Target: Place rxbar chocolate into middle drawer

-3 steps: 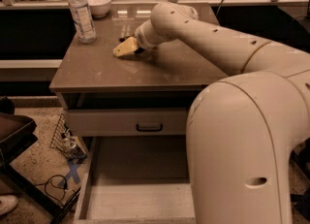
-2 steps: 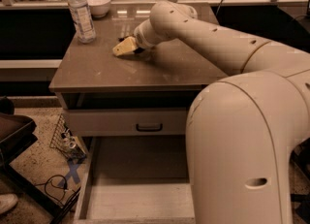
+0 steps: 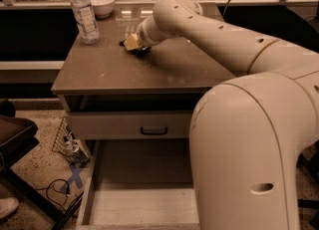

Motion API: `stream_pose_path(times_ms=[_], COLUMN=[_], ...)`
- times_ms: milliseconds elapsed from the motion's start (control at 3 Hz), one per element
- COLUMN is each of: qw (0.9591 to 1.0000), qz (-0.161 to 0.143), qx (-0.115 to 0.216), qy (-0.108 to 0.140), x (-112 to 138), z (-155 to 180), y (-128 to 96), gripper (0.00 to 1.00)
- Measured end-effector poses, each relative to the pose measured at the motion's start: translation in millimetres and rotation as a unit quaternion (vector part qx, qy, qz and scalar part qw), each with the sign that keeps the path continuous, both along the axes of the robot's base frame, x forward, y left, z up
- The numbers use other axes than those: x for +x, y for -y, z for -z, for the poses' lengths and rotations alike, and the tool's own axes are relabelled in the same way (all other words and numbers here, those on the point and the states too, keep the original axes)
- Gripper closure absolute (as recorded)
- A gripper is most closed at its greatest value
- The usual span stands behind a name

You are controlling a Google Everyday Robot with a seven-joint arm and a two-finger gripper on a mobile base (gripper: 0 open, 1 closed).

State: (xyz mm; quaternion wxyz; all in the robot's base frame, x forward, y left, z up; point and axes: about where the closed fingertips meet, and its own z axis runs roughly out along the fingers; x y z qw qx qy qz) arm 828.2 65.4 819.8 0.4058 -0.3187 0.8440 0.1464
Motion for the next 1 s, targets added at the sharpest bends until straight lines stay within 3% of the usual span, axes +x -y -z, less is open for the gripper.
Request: stream_pose_path(times_ms=[333,667,1000], qw=[1.0,0.9999,0.9979], qz=[-0.003,-0.013,-0.034], qx=[-0.001,0.004,0.021], qy=[-0.001,0.01,0.05], x=[4.1,6.1,-4.9], z=[-6.9,-40.7,-107.4], y=[-2.2,10.8,42.3], gripper=[1.0,1.0,1.0])
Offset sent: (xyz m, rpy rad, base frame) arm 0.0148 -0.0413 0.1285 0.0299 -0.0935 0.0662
